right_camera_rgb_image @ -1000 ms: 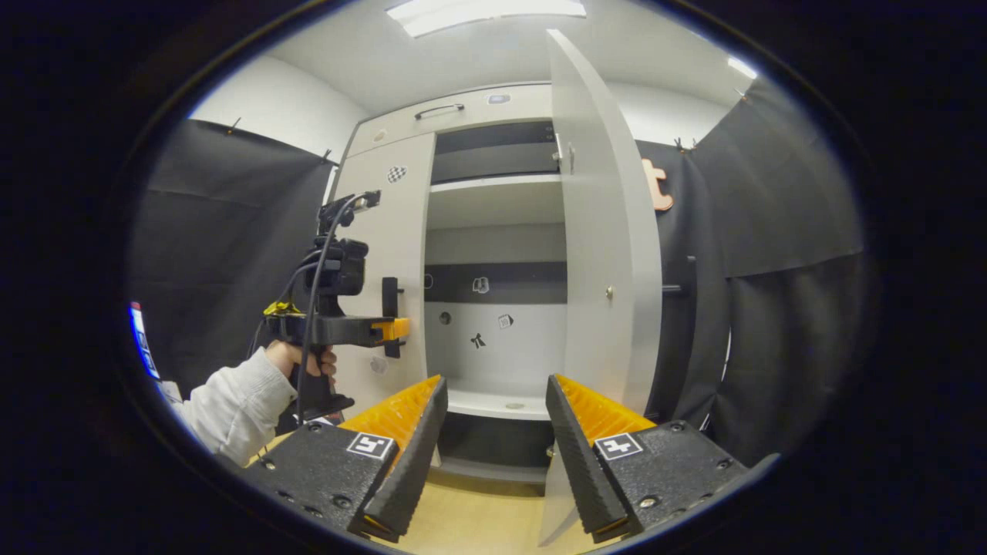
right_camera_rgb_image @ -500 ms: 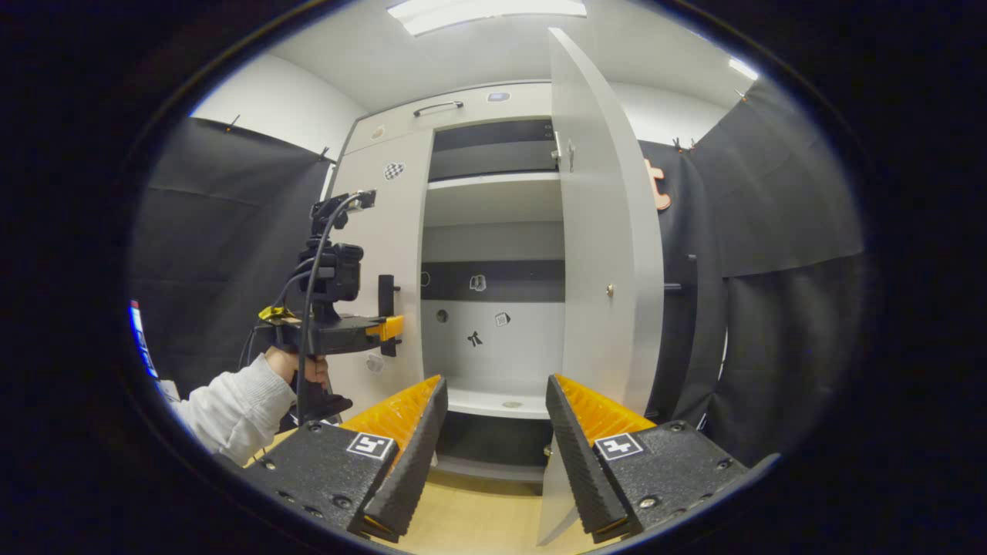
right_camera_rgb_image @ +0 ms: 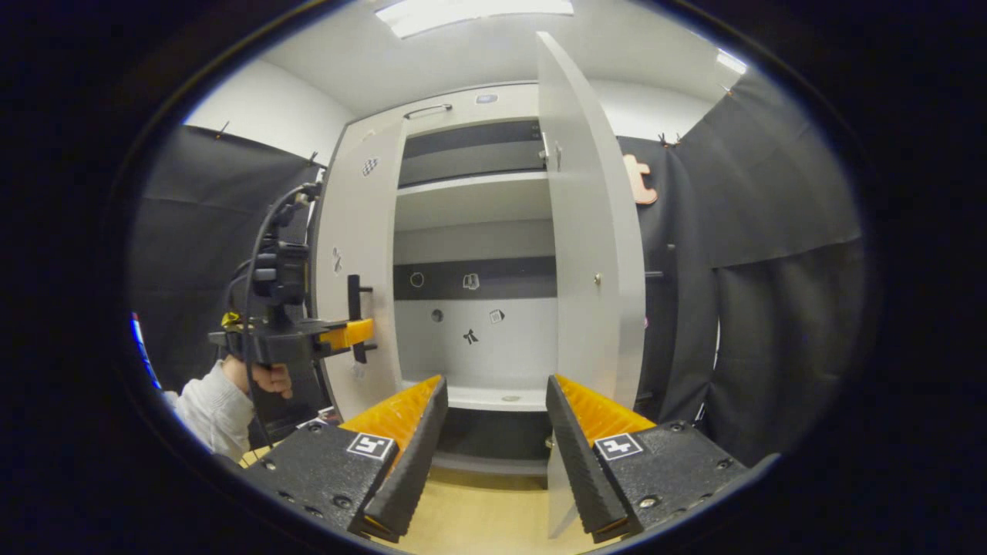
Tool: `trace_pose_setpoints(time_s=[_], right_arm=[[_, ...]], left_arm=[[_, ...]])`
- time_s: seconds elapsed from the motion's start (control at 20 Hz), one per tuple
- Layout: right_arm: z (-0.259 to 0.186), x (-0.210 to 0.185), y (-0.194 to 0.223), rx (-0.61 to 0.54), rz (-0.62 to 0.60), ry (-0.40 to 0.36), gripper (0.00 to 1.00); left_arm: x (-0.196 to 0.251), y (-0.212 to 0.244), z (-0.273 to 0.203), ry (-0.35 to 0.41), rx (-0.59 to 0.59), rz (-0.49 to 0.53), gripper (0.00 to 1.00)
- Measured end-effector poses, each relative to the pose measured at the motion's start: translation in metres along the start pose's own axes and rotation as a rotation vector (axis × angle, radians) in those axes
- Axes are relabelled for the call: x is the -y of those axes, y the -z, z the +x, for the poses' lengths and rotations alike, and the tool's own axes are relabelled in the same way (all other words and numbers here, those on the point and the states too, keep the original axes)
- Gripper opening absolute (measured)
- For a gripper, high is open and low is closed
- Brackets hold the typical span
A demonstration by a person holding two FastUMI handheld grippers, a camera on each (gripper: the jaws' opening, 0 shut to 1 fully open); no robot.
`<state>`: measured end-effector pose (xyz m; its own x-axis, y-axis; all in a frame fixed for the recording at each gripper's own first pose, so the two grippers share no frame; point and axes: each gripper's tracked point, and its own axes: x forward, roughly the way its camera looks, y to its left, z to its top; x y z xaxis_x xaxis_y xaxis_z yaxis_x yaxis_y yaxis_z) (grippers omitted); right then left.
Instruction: Open the right door of the double-door shoe cabinet with the right hand, and open the left door with the left hand.
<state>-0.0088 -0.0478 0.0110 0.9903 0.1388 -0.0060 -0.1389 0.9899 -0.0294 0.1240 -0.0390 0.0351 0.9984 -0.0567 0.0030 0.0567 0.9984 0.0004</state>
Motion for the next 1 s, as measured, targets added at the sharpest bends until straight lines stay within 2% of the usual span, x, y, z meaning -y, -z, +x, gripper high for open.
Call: trace_pose_setpoints(time_s=[0.15,0.35,1.0], right_arm=[[-0.003,-0.005,0.003,-0.009,0.003,-0.002,0.80],[-0.003,-0.011,0.004,-0.006,0.005,-0.009,0.80],[0.013,-0.034,0.009,-0.012,0.023,-0.053,0.80]], left_arm=[[-0.007,-0.003,-0.020,-0.013,-0.009,0.030,0.02],[-0.016,-0.002,-0.039,-0.024,-0.014,0.018,0.03],[-0.069,0.000,-0.079,-0.147,0.025,0.035,0.02]])
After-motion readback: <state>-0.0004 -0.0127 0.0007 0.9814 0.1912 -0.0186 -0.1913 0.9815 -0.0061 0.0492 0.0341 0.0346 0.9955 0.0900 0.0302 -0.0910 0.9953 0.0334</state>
